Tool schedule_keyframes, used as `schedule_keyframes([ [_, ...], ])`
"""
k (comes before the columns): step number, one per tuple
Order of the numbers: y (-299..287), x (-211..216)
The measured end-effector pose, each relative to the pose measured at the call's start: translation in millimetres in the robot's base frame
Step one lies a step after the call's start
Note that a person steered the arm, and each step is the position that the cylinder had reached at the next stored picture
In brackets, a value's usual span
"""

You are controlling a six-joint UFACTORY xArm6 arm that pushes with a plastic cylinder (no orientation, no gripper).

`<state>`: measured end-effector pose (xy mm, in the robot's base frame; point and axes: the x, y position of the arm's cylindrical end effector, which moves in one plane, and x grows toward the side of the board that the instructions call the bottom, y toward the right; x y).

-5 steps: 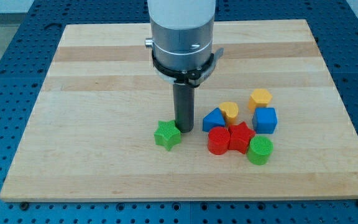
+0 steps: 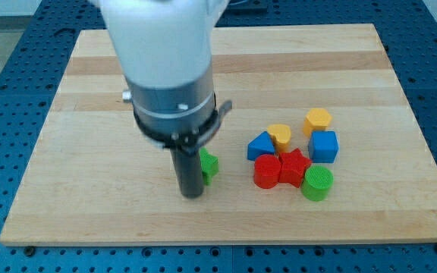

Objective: Push green star closer to blue triangle

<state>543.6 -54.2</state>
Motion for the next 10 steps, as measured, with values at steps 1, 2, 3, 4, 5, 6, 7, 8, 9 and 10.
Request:
schedule_keyframes([
  [1, 13, -41],
  [2, 16, -60],
  [3, -8, -59],
  [4, -48, -67],
  [5, -30, -89],
  [6, 13, -92],
  [7, 47, -93],
  [8, 36, -92],
  [9, -8, -72],
  [10, -22, -32],
])
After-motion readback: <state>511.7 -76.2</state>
